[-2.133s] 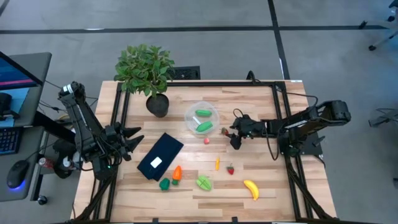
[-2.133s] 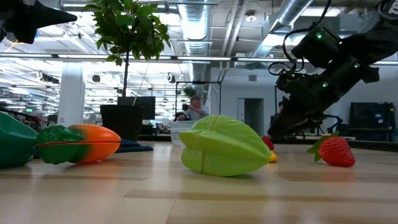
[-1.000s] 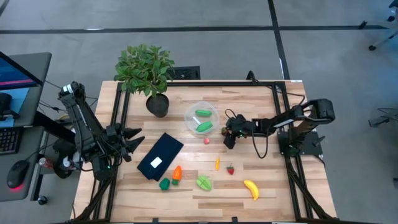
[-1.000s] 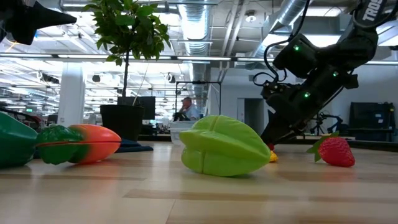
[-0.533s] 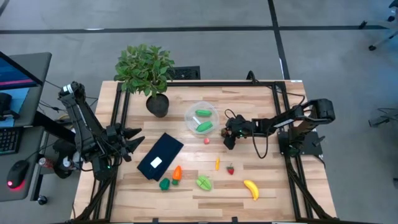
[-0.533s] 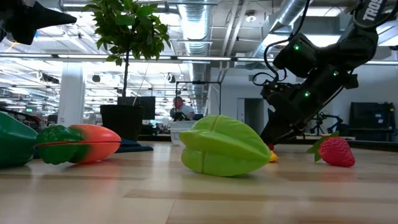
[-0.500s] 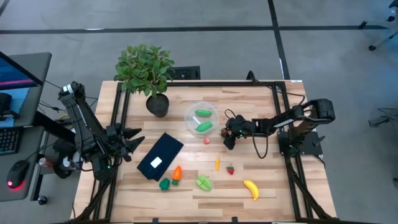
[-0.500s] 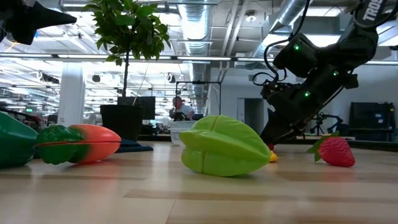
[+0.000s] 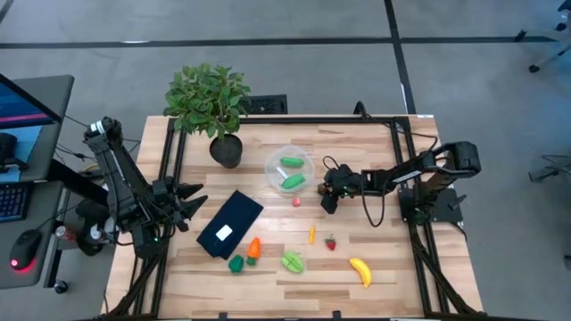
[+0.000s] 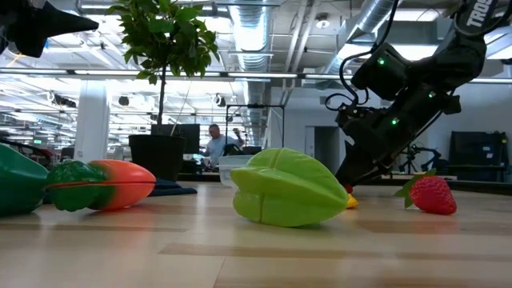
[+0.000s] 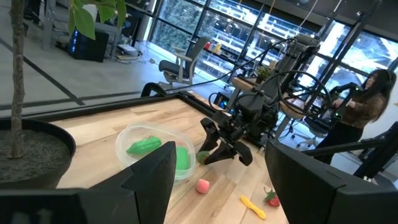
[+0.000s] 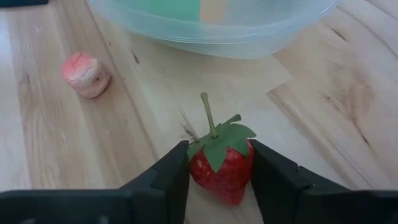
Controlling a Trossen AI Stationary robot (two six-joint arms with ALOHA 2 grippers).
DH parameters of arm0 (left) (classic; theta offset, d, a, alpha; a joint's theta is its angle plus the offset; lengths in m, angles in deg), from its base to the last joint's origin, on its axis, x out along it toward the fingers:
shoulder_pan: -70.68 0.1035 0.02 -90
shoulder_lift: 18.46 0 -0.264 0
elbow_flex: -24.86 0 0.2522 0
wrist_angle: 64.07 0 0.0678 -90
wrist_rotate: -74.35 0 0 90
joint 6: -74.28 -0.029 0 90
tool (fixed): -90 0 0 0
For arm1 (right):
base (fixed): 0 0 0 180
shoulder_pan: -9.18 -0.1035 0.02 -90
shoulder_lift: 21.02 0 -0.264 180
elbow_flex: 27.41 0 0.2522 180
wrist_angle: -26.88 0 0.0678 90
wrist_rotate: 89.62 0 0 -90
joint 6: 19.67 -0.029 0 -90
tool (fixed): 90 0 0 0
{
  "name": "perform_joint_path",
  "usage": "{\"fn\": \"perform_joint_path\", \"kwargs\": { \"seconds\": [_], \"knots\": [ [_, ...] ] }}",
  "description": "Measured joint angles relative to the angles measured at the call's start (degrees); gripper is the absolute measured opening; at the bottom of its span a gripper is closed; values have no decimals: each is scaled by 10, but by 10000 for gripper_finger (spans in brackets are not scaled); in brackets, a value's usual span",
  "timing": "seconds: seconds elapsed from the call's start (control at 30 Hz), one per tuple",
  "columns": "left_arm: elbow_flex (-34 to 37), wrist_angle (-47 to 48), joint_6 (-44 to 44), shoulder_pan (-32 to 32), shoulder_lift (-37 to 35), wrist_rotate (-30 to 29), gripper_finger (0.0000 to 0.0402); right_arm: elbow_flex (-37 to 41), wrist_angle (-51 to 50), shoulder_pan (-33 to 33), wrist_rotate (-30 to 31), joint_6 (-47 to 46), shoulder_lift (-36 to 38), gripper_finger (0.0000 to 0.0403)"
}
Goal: Pick and placing Produce into tupperware
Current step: Put the top red strawberry into the transparent bin
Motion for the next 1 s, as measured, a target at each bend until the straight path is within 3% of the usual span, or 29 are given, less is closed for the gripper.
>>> {"fn": "perform_joint_path", "kwargs": {
  "seconds": [0.37,1.0],
  "knots": [
    [0,0,0,0,0,0,236,0,0,0,-3,0,0,169],
    [0,0,0,0,0,0,236,1,15,0,-22,0,-1,153]
  ]
}}
